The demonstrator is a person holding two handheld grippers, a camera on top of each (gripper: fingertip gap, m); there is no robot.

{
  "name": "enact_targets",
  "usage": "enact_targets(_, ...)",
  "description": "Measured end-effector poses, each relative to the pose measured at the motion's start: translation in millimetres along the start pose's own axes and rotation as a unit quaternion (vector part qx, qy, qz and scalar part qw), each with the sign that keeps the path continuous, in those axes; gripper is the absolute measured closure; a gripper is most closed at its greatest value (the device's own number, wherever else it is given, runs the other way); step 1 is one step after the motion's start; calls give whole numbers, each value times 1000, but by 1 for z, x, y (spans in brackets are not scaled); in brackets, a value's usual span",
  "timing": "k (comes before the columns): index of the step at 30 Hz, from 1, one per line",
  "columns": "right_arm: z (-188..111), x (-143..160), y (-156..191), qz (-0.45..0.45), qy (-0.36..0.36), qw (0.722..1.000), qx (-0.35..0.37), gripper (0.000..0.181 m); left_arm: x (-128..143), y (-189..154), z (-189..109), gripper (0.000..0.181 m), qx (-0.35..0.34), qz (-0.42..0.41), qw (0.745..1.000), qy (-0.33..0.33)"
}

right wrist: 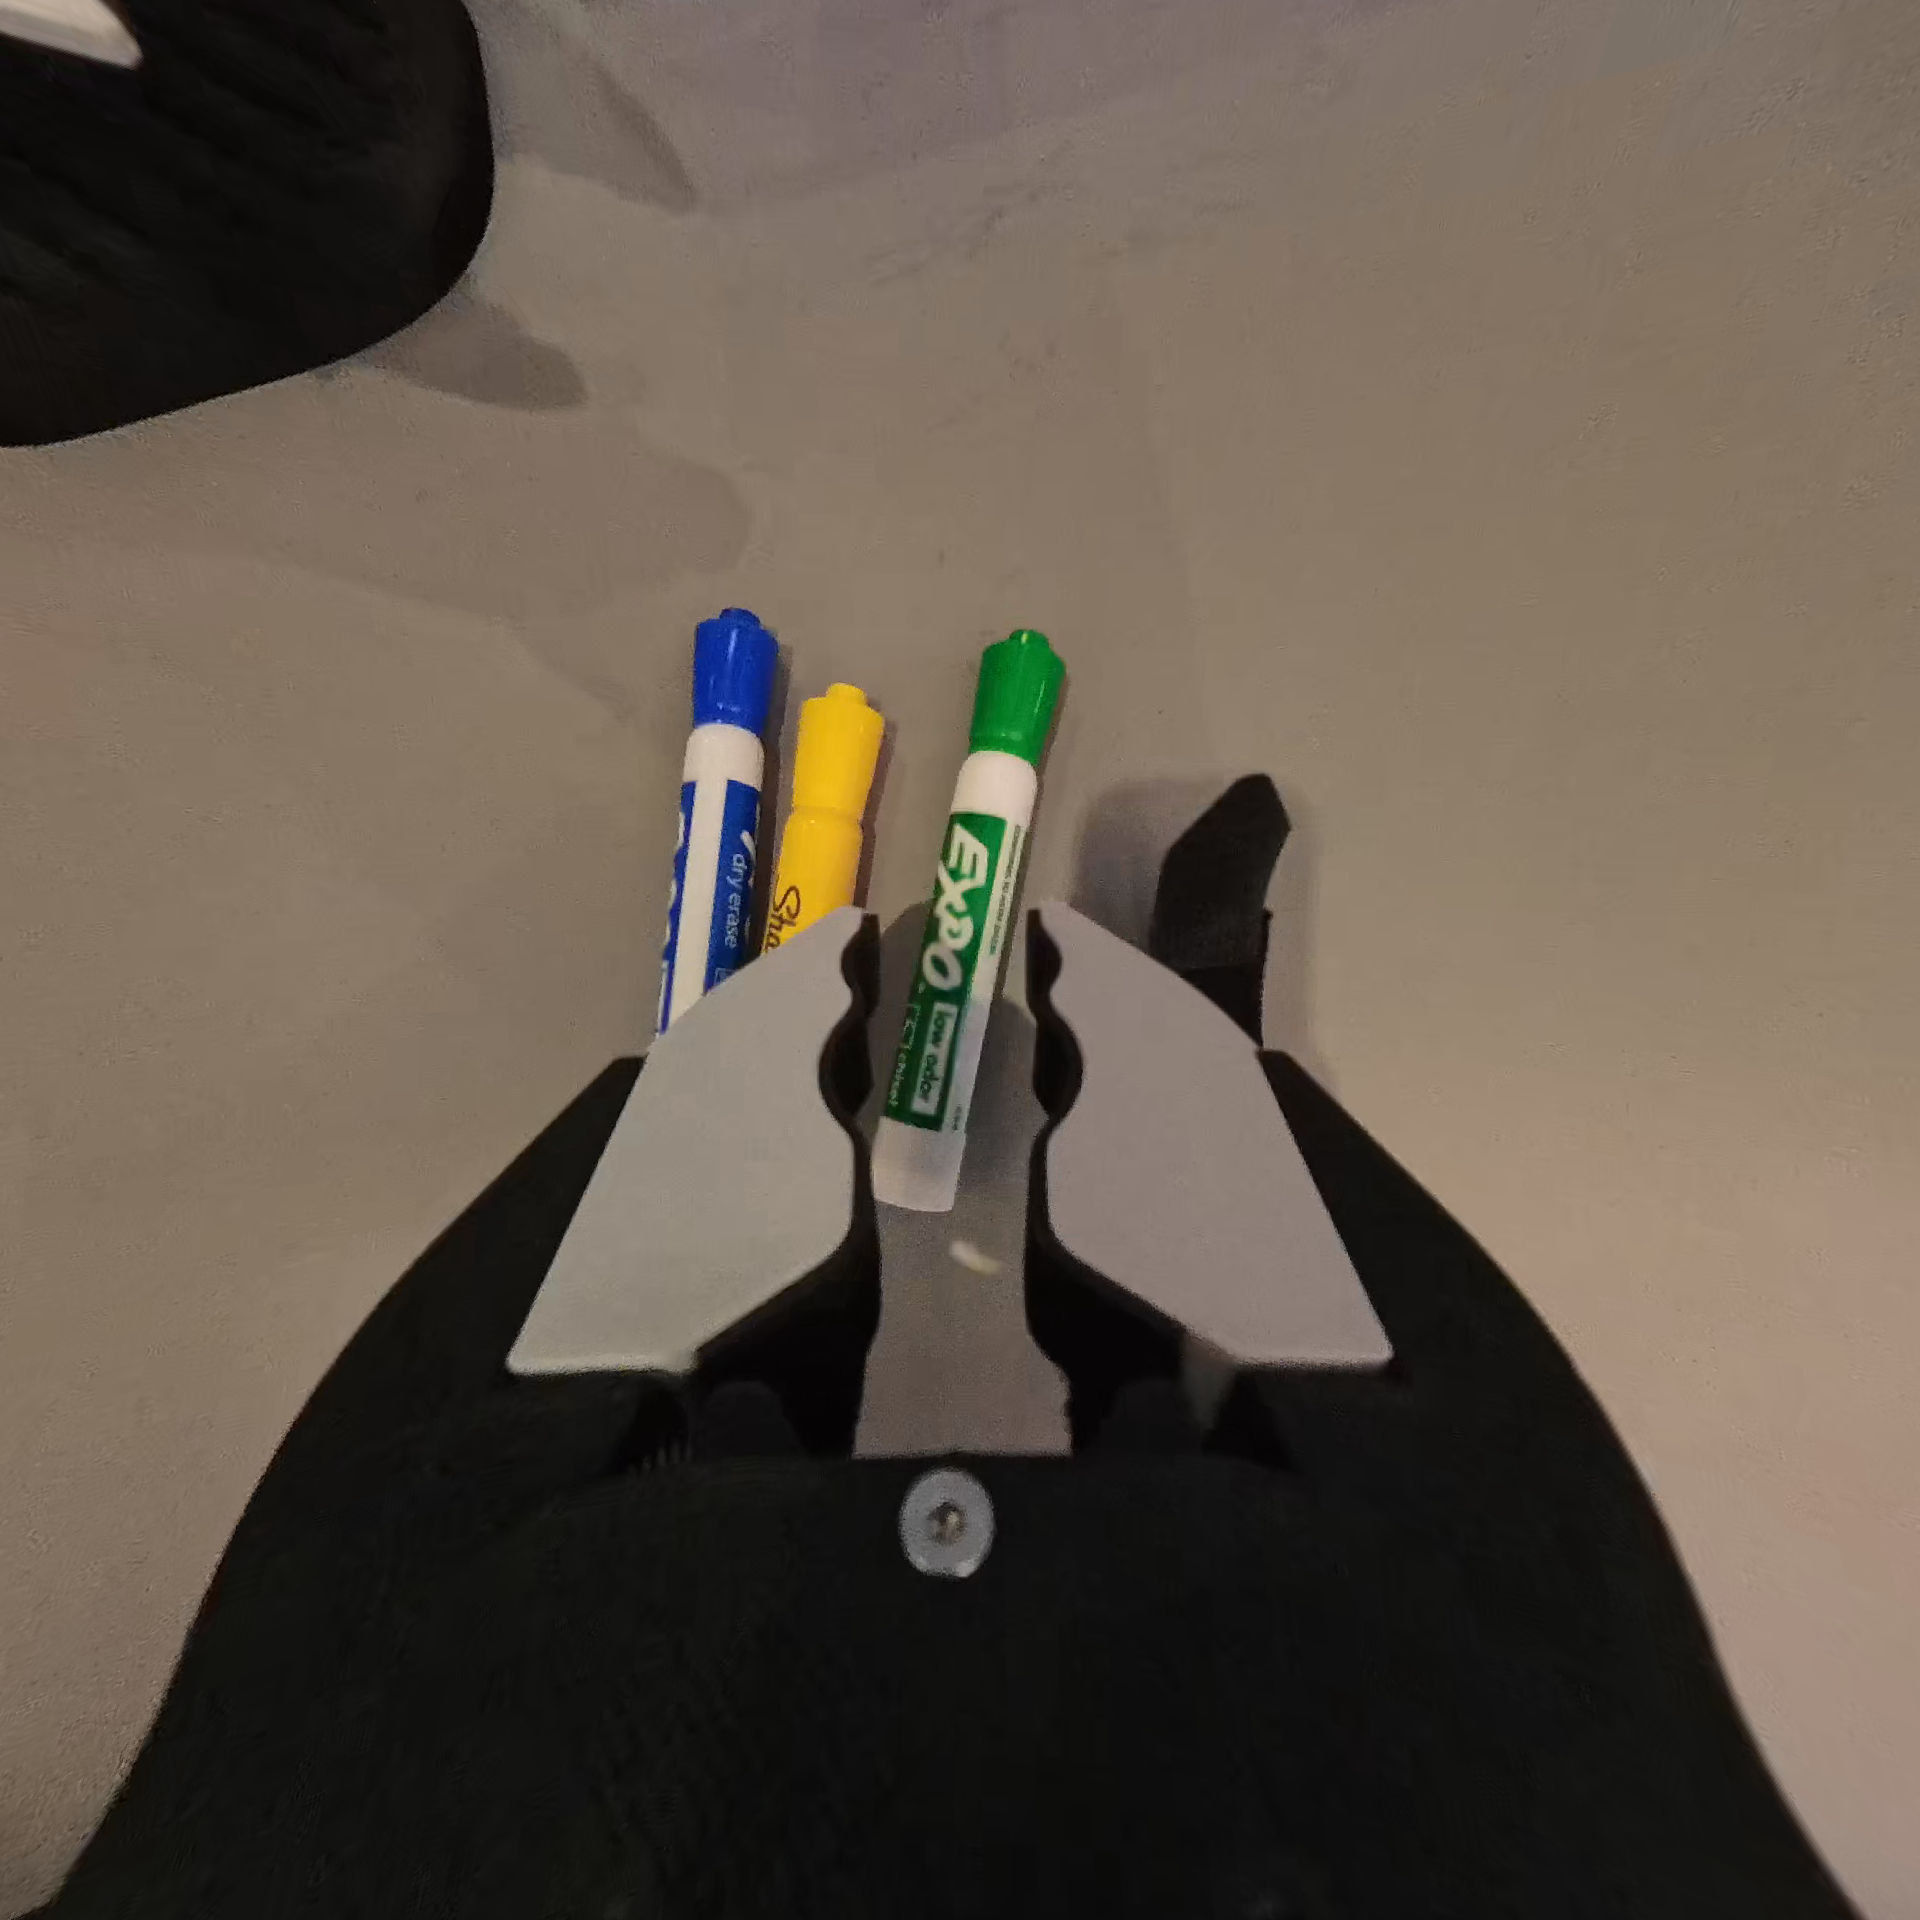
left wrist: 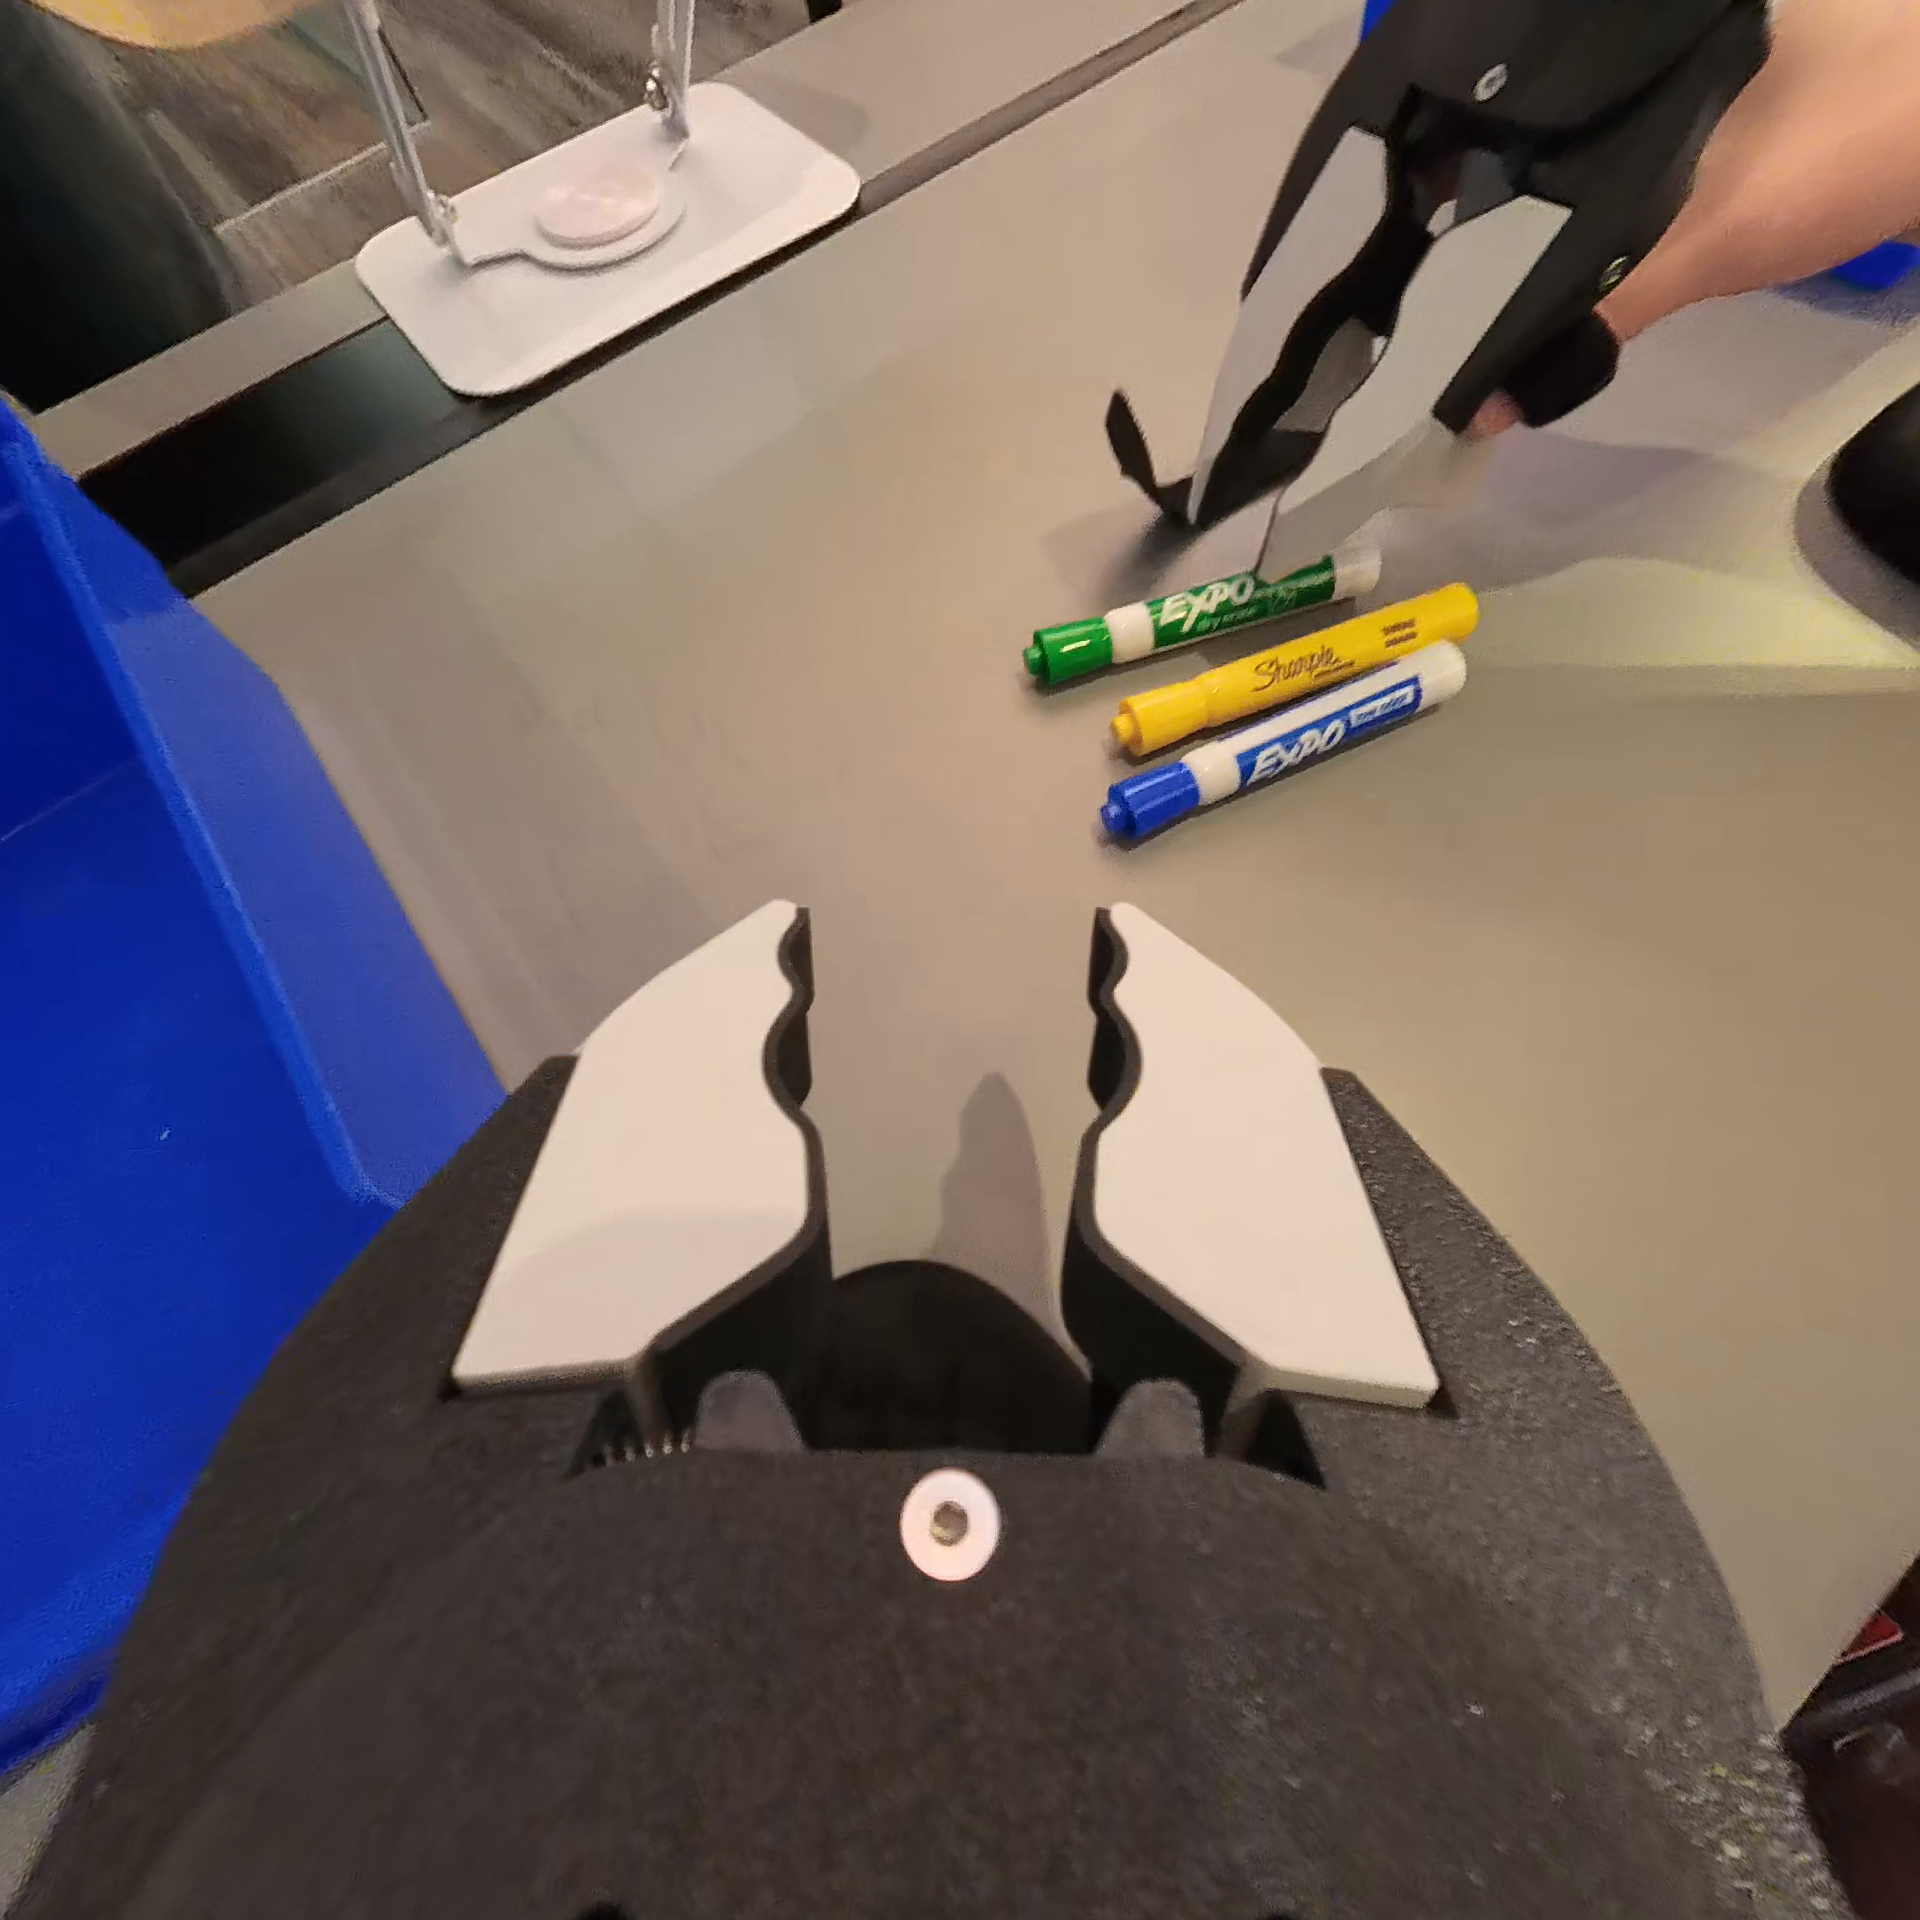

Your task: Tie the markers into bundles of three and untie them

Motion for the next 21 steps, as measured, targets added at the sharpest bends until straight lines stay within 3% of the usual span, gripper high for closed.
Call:
enact_targets(7,26,-14,1,-11,90,995,-41,159,0,-1,13,131,1,2,1000,11)
enact_targets(12,54,-9,-15,-9,179,984,13,156,3,-3,17,131,-1,11,1000,29)
enact_targets(21,61,-13,-9,23,105,994,-29,159,-10,9,18,132,6,-1,1000,5)
Point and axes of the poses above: each gripper's, where its closed fingertips meet, z out along the fingers, x out of its underside, y = z × x across the jaws, the point moved 1 cm from there along -z, back along the fingers, and after that the axes turned 11 degrees about -y, right-handed, at the moved point
